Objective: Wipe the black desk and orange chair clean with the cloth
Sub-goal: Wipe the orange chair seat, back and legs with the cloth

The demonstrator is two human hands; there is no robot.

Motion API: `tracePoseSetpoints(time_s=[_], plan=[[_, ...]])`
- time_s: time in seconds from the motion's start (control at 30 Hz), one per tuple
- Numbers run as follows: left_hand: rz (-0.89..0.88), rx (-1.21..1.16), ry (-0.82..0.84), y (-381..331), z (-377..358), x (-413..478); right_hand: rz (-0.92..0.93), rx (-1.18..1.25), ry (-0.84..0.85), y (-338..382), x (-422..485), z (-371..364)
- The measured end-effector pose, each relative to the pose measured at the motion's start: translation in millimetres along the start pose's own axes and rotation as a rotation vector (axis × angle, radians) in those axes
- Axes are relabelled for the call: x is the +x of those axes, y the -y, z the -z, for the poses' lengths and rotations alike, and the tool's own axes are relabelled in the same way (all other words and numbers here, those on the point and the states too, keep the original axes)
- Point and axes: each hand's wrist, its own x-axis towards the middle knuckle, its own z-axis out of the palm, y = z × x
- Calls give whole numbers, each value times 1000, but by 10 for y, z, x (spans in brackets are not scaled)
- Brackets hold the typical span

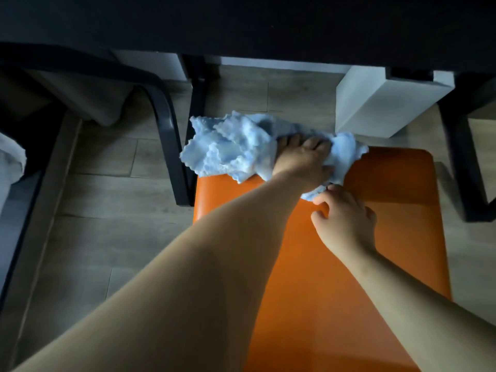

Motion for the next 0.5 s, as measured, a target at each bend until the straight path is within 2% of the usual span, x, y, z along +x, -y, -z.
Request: tracePoseSetpoints(time_s=[0.07,0.2,0.33,0.37,0.5], plan=[[104,-1,-42,320,55,-87,27,-34,29,-37,-45,-33],[486,91,-55,1132,176,-522,14,-74,73,86,-90,-92],[877,-436,-50,1253,88,-841,17,-23,137,327,-190,-187],[920,-501,-65,1204,51,-933,4,-3,157,375,-207,-208],[925,-514,-103,791,-144,-1688,19,-11,177,443,-363,-302]])
